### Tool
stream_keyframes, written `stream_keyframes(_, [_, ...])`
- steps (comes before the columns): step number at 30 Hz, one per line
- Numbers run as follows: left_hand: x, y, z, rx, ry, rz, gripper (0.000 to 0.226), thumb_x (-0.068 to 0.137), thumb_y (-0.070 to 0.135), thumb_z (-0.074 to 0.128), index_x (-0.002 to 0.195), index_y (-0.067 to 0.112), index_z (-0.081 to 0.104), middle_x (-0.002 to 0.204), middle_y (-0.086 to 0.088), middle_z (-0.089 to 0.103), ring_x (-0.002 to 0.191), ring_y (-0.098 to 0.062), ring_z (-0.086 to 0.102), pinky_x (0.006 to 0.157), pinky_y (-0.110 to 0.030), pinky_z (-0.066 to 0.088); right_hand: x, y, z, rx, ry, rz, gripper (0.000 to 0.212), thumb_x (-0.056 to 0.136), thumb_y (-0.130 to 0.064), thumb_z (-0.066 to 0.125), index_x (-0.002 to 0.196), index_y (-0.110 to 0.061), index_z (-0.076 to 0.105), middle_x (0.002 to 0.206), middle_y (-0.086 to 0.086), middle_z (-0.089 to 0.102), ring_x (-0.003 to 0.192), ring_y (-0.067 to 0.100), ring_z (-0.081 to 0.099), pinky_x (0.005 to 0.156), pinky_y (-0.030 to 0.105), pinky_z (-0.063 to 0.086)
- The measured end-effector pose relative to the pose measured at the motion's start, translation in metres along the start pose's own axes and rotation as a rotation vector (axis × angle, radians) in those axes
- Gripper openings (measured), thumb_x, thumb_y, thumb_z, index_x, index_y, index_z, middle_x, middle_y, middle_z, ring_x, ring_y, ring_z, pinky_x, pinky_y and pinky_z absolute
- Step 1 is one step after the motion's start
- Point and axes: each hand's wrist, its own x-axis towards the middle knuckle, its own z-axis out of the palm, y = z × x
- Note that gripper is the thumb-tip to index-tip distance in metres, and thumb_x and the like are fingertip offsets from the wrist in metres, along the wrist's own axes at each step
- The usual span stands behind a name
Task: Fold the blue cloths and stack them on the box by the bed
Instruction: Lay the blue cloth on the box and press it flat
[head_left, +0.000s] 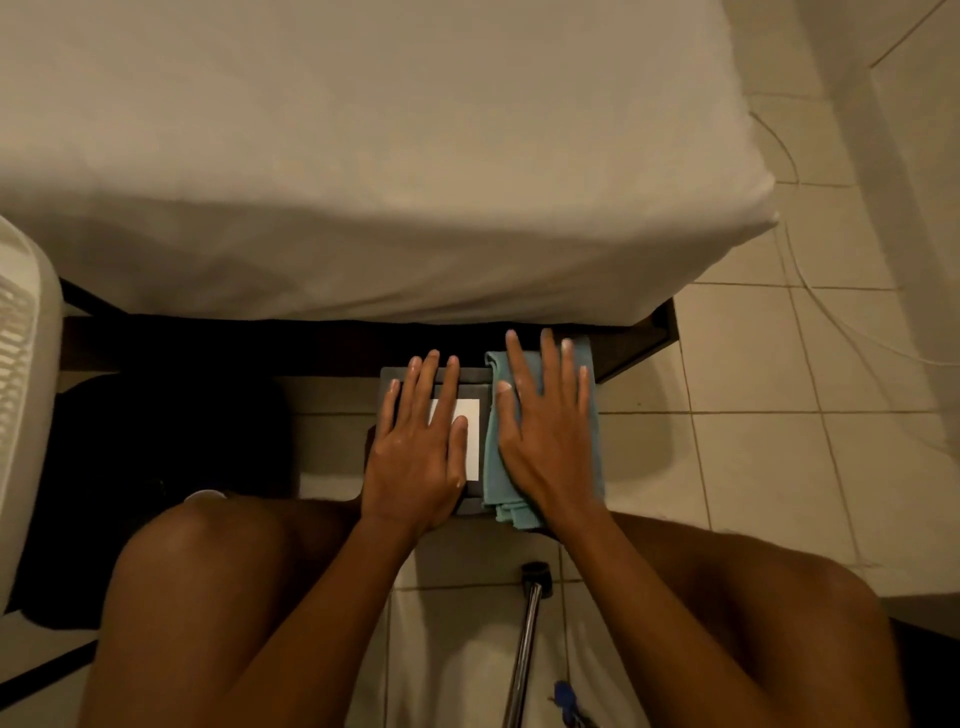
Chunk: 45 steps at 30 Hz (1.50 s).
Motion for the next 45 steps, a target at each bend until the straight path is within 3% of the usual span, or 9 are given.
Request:
stream_keyframes(4, [0.001,0.0,0.002,0.001,-0.008,-0.004,0.061,0.103,0.038,0.022,0.157,0.022,-0.002,0.165,-0.002,-0.006,0.152,-0.014,-0.01,0.124,-0.044,0.011,-0.046,0.001,0.007,-0.003,-0.05,-0.023,0.062,0.104,-0.044,0.028,0.157,-0.035,-0.003,0.166,0.0,-0.014,0.153,0.019,-0.015,0.124,0.048,0.0])
stream_keyframes(8, [0.001,0.001,0.002,0.035,-0.002,0.005,0.061,0.103,0.037,0.021,0.157,0.02,-0.001,0.165,-0.004,-0.004,0.152,-0.016,-0.007,0.124,-0.044,0.011,-0.005,0.002,0.002,0.011,-0.029,-0.024,0.06,0.105,-0.04,0.029,0.157,-0.037,-0.001,0.167,0.0,-0.009,0.153,0.018,-0.012,0.124,0.05,0.002])
stream_keyframes(20, [0.002,0.003,0.001,0.063,-0.028,0.043,0.062,0.103,0.038,0.016,0.156,0.015,-0.006,0.164,-0.009,-0.012,0.152,-0.021,-0.012,0.124,-0.045,0.006,-0.018,-0.001,-0.004,-0.027,-0.011,0.023,0.06,0.104,-0.042,0.026,0.158,-0.034,0.001,0.167,0.003,-0.005,0.154,0.021,-0.009,0.124,0.05,0.004])
stream_keyframes(25, [0.001,0.003,0.004,0.06,-0.026,0.025,0.062,0.103,0.039,0.013,0.156,0.015,-0.006,0.164,-0.009,-0.013,0.152,-0.021,-0.012,0.124,-0.046,0.008,-0.039,0.002,0.002,-0.058,-0.057,-0.09,0.062,0.103,-0.041,0.03,0.158,-0.035,0.001,0.167,0.002,-0.007,0.153,0.019,-0.011,0.124,0.049,0.002])
stream_keyframes(31, [0.002,0.002,0.002,0.043,-0.018,0.024,0.062,0.103,0.038,0.016,0.157,0.016,-0.006,0.164,-0.008,-0.012,0.152,-0.02,-0.011,0.124,-0.046,0.008,-0.047,-0.007,0.006,-0.014,-0.004,0.071,0.06,0.104,-0.039,0.026,0.158,-0.035,0.0,0.167,0.0,-0.008,0.153,0.018,-0.013,0.124,0.048,0.0])
stream_keyframes(35, [0.002,0.003,0.002,0.045,-0.015,0.022,0.062,0.103,0.039,0.018,0.157,0.016,-0.003,0.165,-0.008,-0.008,0.152,-0.02,-0.009,0.124,-0.045,0.007,-0.025,0.005,0.001,-0.014,-0.036,-0.042,0.061,0.104,-0.039,0.028,0.157,-0.036,-0.001,0.167,0.0,-0.007,0.153,0.018,-0.011,0.124,0.049,0.002])
stream_keyframes(39, [0.003,0.003,0.002,0.053,-0.007,0.03,0.062,0.103,0.038,0.02,0.157,0.017,-0.003,0.165,-0.007,-0.007,0.152,-0.019,-0.009,0.124,-0.044,0.006,-0.017,0.006,-0.003,0.013,0.021,0.061,0.06,0.105,-0.039,0.03,0.158,-0.032,0.002,0.167,0.003,-0.002,0.154,0.02,-0.007,0.124,0.05,0.005])
stream_keyframes(42, [0.002,0.001,0.002,0.045,-0.018,0.018,0.062,0.102,0.039,0.018,0.157,0.018,-0.003,0.165,-0.007,-0.008,0.152,-0.019,-0.009,0.124,-0.045,0.007,-0.049,-0.002,0.006,-0.002,-0.03,0.005,0.062,0.105,-0.039,0.031,0.158,-0.032,-0.001,0.167,0.002,-0.01,0.153,0.019,-0.013,0.124,0.047,-0.001])
stream_keyframes(45, [0.002,0.002,0.002,0.043,-0.009,0.02,0.063,0.102,0.039,0.019,0.157,0.018,-0.002,0.165,-0.007,-0.007,0.152,-0.019,-0.008,0.124,-0.043,0.004,-0.007,0.015,-0.004,-0.024,-0.022,-0.026,0.061,0.104,-0.043,0.03,0.158,-0.034,0.003,0.167,0.003,-0.005,0.154,0.02,-0.009,0.124,0.05,0.003])
